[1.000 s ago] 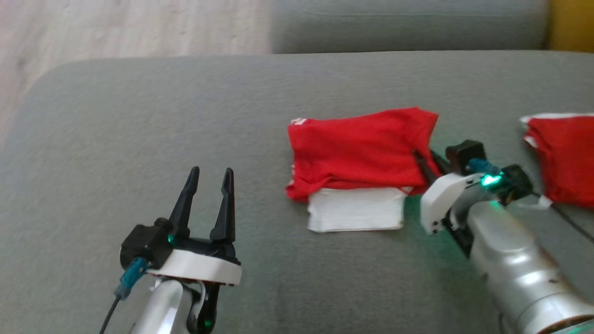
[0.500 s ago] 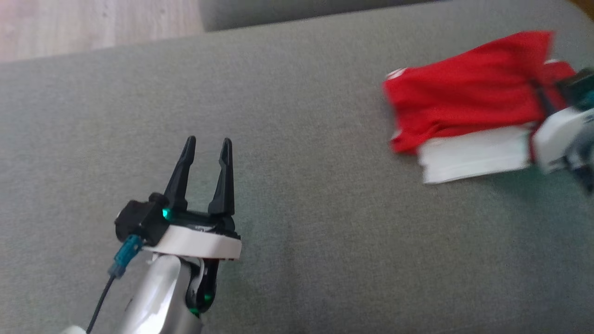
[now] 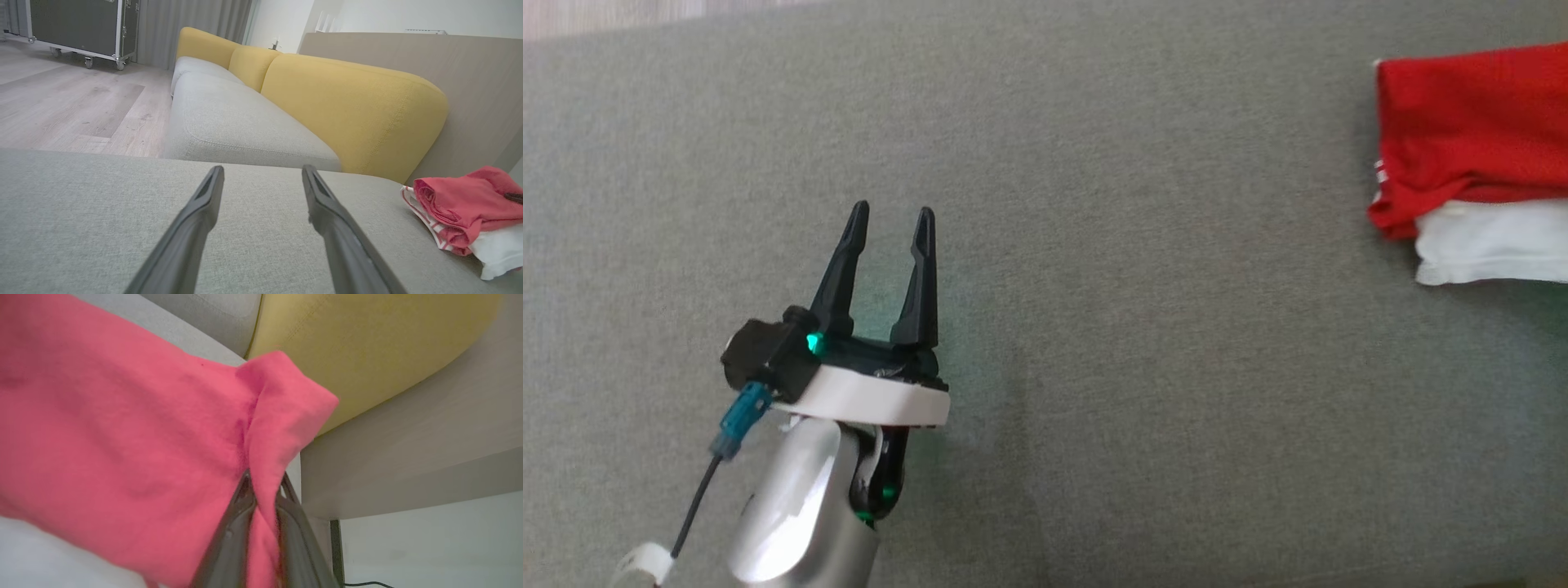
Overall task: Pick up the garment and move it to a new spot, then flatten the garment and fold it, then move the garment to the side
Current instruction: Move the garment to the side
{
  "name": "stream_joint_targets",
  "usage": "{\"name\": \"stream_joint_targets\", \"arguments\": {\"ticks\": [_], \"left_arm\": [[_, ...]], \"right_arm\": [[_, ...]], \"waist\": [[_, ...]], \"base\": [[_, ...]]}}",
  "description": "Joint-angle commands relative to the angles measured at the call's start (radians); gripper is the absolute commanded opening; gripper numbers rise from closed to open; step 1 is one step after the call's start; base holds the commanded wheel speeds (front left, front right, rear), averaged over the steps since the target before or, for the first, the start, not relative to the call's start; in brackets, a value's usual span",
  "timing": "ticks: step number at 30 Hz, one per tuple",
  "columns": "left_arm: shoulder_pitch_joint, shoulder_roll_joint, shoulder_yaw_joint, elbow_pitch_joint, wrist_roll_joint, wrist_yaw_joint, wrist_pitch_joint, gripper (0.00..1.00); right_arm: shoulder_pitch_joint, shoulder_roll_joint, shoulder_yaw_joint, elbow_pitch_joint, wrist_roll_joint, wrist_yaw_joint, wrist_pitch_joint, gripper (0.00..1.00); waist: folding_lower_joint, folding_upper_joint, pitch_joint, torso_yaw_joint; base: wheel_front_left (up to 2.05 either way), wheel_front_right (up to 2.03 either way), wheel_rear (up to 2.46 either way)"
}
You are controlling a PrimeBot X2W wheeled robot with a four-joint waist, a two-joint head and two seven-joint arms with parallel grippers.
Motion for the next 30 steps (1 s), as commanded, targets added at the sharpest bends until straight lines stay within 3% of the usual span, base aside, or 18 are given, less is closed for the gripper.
{"name": "stream_joint_targets", "arguments": {"ticks": [1, 2, 3, 4, 5, 15, 25, 30], "left_arm": [[-0.041, 0.007, 0.020, -0.027, 0.003, -0.007, -0.008, 1.00], [-0.045, 0.007, 0.020, -0.026, 0.004, -0.007, -0.008, 1.00], [-0.049, 0.007, 0.019, -0.024, 0.004, -0.008, -0.008, 1.00], [-0.053, 0.007, 0.018, -0.023, 0.004, -0.008, -0.008, 1.00], [-0.055, 0.007, 0.017, -0.021, 0.004, -0.009, -0.008, 1.00], [-0.041, 0.007, 0.050, -0.006, 0.008, -0.012, -0.008, 1.00], [0.027, 0.007, 0.126, -0.013, 0.015, 0.001, -0.008, 1.00], [0.080, 0.007, 0.183, -0.023, 0.021, 0.005, -0.008, 1.00]], "right_arm": [[-0.012, -0.050, -0.012, 0.000, 0.004, -0.001, 0.005, 0.00], [-0.012, -0.051, -0.025, 0.009, 0.008, -0.001, 0.008, 0.00], [-0.011, -0.053, -0.036, 0.016, 0.007, -0.001, 0.006, 0.13], [-0.009, -0.054, -0.045, 0.022, 0.002, -0.001, 0.001, 0.93], [-0.008, -0.053, -0.056, 0.029, -0.001, -0.001, -0.003, 1.00], [-0.019, 0.020, -0.136, 0.037, -0.043, -0.001, -0.052, 1.00], [-0.002, 0.207, -0.191, -0.069, -0.002, -0.001, -0.156, 1.00], [0.059, 0.333, -0.263, -0.157, 0.065, -0.001, -0.207, 1.00]], "waist": [[-0.0001, 0.0000, 0.022, 0.014], [-0.0001, 0.0000, 0.029, 0.017], [-0.0001, 0.0000, 0.034, 0.021], [-0.0001, 0.0000, 0.038, 0.024], [-0.0001, 0.0000, 0.039, 0.026], [-0.0001, 0.0000, -0.024, 0.022], [-0.0001, 0.0000, -0.163, 0.018], [-0.0001, 0.0000, -0.232, 0.028]], "base": [[0.00, 0.00, 0.00], [0.00, 0.00, 0.00], [0.00, 0.00, 0.00], [0.00, 0.00, 0.00], [0.00, 0.00, 0.00], [0.00, 0.00, 0.00], [0.00, 0.00, 0.00], [0.00, 0.00, 0.00]]}}
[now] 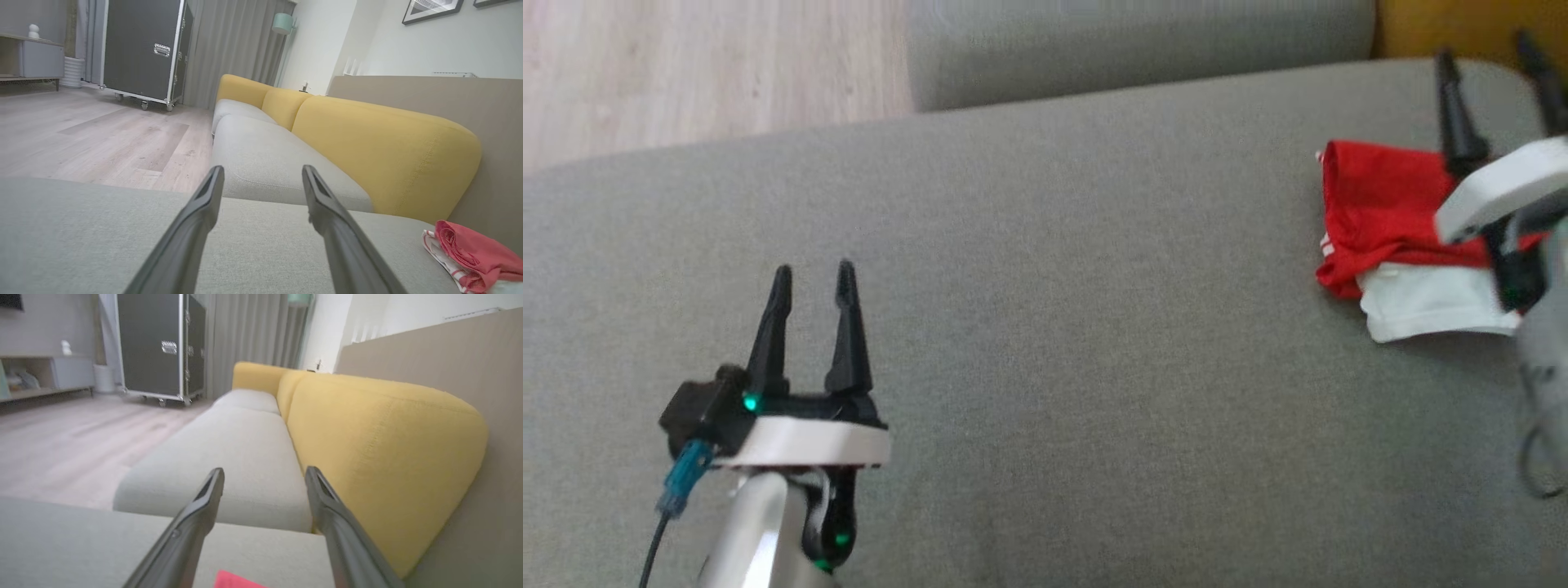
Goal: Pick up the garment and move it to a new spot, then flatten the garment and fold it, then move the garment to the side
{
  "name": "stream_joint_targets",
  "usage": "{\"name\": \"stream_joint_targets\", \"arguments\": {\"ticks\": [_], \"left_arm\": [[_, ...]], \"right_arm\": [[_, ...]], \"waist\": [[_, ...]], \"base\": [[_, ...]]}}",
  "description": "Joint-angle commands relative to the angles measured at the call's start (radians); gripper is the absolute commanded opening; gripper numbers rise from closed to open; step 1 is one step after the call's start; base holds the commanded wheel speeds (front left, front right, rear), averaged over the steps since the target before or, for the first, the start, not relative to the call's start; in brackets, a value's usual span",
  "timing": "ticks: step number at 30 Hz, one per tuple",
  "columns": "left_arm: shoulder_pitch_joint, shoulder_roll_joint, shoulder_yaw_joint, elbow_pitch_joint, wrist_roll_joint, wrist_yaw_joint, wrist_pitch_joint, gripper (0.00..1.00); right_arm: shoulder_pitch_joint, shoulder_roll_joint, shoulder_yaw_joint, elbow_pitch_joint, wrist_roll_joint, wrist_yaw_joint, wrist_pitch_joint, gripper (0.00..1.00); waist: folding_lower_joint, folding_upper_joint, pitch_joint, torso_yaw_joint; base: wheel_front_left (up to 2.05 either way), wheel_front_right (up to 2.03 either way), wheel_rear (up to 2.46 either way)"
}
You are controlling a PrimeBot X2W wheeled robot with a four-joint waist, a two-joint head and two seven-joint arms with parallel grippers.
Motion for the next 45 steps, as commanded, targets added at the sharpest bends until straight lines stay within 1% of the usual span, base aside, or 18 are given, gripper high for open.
{"name": "stream_joint_targets", "arguments": {"ticks": [1, 5, 9, 11, 13, 17, 18, 21, 26, 36, 37, 39, 42, 45], "left_arm": [[-0.012, 0.008, 0.044, -0.035, 0.013, 0.003, -0.008, 1.00], [0.028, 0.008, 0.065, -0.038, 0.025, -0.002, -0.008, 1.00], [0.065, 0.008, 0.084, -0.043, 0.022, -0.002, -0.008, 1.00], [0.081, 0.008, 0.090, -0.044, 0.023, -0.001, -0.008, 1.00], [0.097, 0.008, 0.090, -0.042, 0.031, 0.002, -0.008, 1.00], [0.126, 0.008, 0.081, -0.053, 0.024, -0.004, -0.008, 1.00], [0.141, 0.008, 0.080, -0.060, 0.019, -0.006, -0.008, 1.00], [0.159, 0.008, 0.077, -0.061, 0.021, -0.010, -0.008, 1.00], [0.169, 0.008, 0.087, -0.071, 0.005, -0.014, -0.008, 1.00], [0.171, 0.008, 0.099, -0.050, -0.019, -0.014, -0.008, 1.00], [0.200, 0.001, 0.062, -0.018, -0.022, -0.011, 0.000, 0.00], [0.199, 0.001, 0.063, -0.011, -0.020, -0.010, 0.001, 0.00], [0.221, -0.001, 0.057, 0.038, -0.022, -0.009, 0.007, 0.00], [0.218, 0.000, 0.063, 0.037, -0.051, -0.010, 0.017, 0.00]], "right_arm": [[0.024, 0.018, -0.008, -0.043, 0.012, -0.001, -0.015, 1.00], [0.117, 0.130, -0.102, -0.128, 0.049, -0.001, -0.033, 1.00], [0.242, 0.249, -0.185, -0.220, 0.048, -0.001, -0.039, 1.00], [0.308, 0.293, -0.227, -0.264, 0.042, -0.001, -0.039, 1.00], [0.377, 0.319, -0.245, -0.297, 0.024, -0.001, -0.040, 1.00], [0.500, 0.340, -0.253, -0.343, -0.002, -0.001, -0.040, 1.00], [0.544, 0.342, -0.248, -0.360, 0.005, -0.001, -0.040, 1.00], [0.583, 0.342, -0.227, -0.386, 0.031, -0.001, -0.040, 1.00], [0.603, 0.343, -0.210, -0.414, 0.030, -0.001, -0.040, 1.00], [0.609, 0.343, -0.202, -0.416, 0.027, -0.001, -0.040, 1.00], [0.630, 0.342, -0.227, -0.381, 0.032, 0.000, -0.029, 0.00], [0.631, 0.342, -0.225, -0.373, 0.032, 0.000, -0.029, 0.00], [0.661, 0.345, -0.223, -0.329, 0.034, 0.000, -0.026, 0.00], [0.660, 0.345, -0.229, -0.332, 0.065, 0.000, -0.016, 0.00]], "waist": [[0.0002, 0.0000, -0.035, 0.008], [0.0002, 0.0000, -0.074, 0.018], [0.0002, 0.0000, -0.092, 0.026], [0.0002, 0.0000, -0.098, 0.029], [0.0002, 0.0000, -0.103, 0.035], [0.0002, 0.0000, -0.113, 0.050], [0.0002, 0.0000, -0.116, 0.055], [0.0002, 0.0000, -0.120, 0.060], [0.0002, 0.0000, -0.125, 0.063], [0.0002, 0.0000, -0.128, 0.057], [0.0002, 0.0000, -0.128, 0.058], [0.0003, 0.0000, -0.127, 0.057], [0.0003, 0.0000, -0.127, 0.057], [0.0003, 0.0000, -0.126, 0.057]], "base": [[0.00, 0.00, 0.00], [0.00, 0.00, 0.00], [0.00, 0.00, 0.00], [0.00, 0.00, 0.00], [0.00, 0.00, 0.00], [0.00, 0.00, 0.00], [0.00, 0.00, 0.00], [0.00, 0.00, 0.00], [0.00, 0.00, 0.00], [0.00, 0.00, 0.00], [0.00, 0.00, 0.00], [0.00, 0.00, 0.00], [0.00, 0.00, 0.00], [0.00, 0.00, 0.00]]}}
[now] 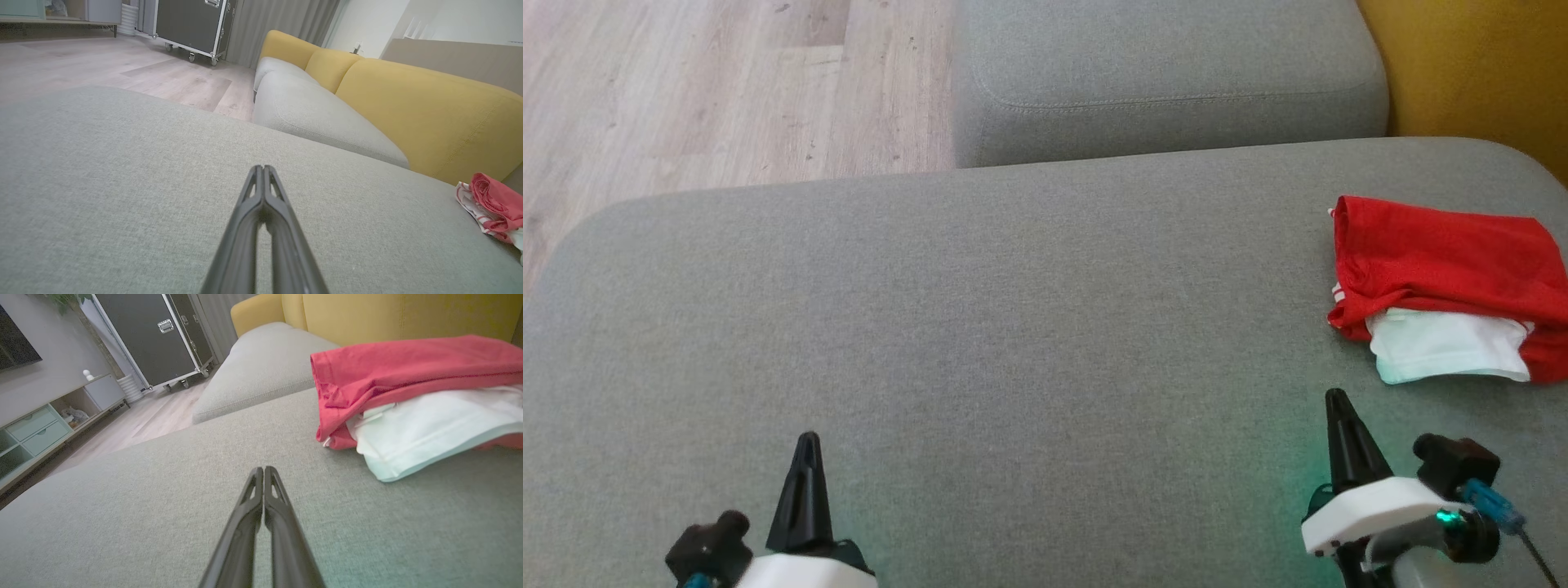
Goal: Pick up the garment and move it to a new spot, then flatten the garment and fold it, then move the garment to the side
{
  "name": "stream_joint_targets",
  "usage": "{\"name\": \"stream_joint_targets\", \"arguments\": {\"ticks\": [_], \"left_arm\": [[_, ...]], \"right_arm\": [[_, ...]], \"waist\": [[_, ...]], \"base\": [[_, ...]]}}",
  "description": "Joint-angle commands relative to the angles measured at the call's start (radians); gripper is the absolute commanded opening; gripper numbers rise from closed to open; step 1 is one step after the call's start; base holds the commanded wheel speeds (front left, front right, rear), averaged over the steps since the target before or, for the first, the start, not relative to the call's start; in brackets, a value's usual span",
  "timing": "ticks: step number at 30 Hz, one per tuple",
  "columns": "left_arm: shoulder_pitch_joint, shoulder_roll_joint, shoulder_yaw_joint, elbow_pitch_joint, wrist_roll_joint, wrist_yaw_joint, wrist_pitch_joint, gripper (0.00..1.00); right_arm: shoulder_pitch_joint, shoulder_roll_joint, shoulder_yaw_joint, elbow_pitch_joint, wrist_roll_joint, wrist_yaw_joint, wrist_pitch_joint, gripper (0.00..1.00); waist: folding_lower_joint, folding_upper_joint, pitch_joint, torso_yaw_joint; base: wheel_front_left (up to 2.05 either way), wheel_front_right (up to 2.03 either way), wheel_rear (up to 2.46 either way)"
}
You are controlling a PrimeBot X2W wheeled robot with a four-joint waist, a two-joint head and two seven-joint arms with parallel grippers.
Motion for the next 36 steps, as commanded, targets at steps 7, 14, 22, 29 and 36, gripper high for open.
{"name": "stream_joint_targets", "arguments": {"ticks": [7, 14, 22, 29, 36], "left_arm": [[-0.053, 0.001, 0.019, -0.038, -0.082, -0.001, 0.020, 0.00], [-0.058, 0.001, 0.030, -0.043, -0.151, -0.002, 0.040, 0.00], [-0.064, 0.002, 0.043, -0.048, -0.230, -0.003, 0.063, 0.00], [-0.070, 0.002, 0.054, -0.053, -0.298, -0.004, 0.083, 0.00], [-0.075, 0.003, 0.066, -0.057, -0.367, -0.005, 0.103, 0.00]], "right_arm": [[-0.056, -0.001, -0.014, -0.052, 0.090, 0.000, 0.022, 0.00], [-0.053, -0.001, -0.023, -0.069, 0.164, 0.000, 0.041, 0.00], [-0.051, -0.002, -0.033, -0.087, 0.248, 0.000, 0.064, 0.00], [-0.049, -0.002, -0.042, -0.102, 0.321, 0.000, 0.085, 0.00], [-0.047, -0.002, -0.052, -0.117, 0.394, 0.000, 0.105, 0.00]], "waist": [[0.0000, -0.0001, 0.003, 0.000], [0.0000, -0.0001, 0.005, -0.001], [0.0000, -0.0001, 0.008, -0.002], [0.0000, -0.0001, 0.010, -0.002], [0.0000, -0.0001, 0.012, -0.003]], "base": [[0.00, 0.00, 0.00], [0.00, 0.00, 0.00], [0.00, 0.00, 0.00], [0.00, 0.00, 0.00], [0.00, 0.00, 0.00]]}}
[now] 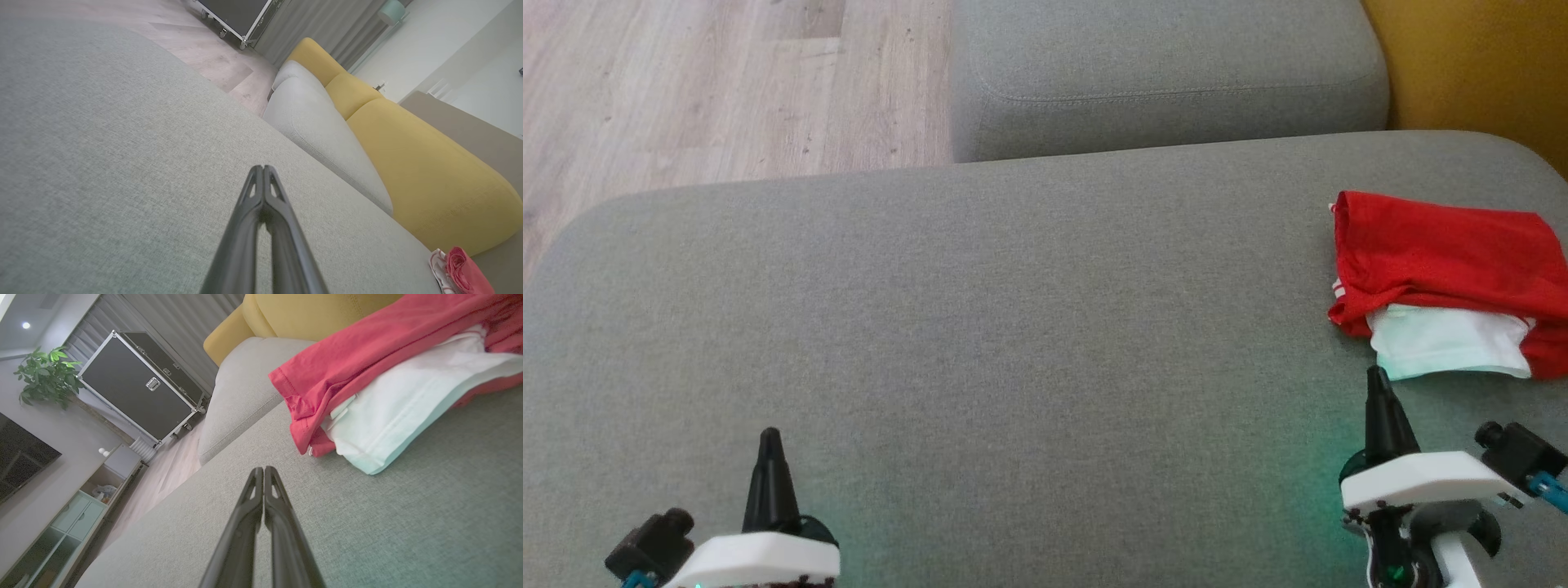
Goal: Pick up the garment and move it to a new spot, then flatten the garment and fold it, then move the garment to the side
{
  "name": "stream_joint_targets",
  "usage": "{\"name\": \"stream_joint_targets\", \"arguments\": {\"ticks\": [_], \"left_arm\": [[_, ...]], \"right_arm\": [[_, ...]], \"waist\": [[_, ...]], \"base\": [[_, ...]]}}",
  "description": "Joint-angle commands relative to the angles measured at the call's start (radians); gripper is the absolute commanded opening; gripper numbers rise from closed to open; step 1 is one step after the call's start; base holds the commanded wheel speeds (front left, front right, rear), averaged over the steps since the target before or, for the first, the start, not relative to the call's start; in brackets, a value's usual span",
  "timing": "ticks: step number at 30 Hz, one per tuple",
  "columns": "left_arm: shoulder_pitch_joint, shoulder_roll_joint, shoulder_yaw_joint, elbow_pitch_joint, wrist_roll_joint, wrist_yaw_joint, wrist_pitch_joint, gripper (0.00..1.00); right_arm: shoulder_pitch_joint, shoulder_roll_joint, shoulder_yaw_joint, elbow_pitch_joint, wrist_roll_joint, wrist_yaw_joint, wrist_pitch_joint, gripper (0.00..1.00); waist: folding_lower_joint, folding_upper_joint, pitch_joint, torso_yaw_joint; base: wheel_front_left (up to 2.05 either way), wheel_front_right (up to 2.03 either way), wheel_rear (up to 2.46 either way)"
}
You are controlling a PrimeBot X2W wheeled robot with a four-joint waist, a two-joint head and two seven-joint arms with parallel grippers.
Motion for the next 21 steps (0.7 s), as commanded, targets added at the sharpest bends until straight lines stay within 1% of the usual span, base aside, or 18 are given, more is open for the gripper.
{"name": "stream_joint_targets", "arguments": {"ticks": [1, 21], "left_arm": [[-0.057, 0.003, 0.023, -0.037, -0.026, -0.005, 0.009, 0.00], [-0.072, 0.004, 0.054, -0.049, -0.213, -0.008, 0.064, 0.00]], "right_arm": [[-0.039, -0.002, 0.001, -0.042, 0.031, 0.000, 0.006, 0.00], [-0.035, -0.003, -0.025, -0.084, 0.230, 0.000, 0.061, 0.00]], "waist": [[0.0000, 0.0000, 0.000, 0.000], [0.0000, 0.0000, 0.007, -0.002]], "base": [[0.00, 0.00, 0.00], [0.00, 0.00, 0.00]]}}
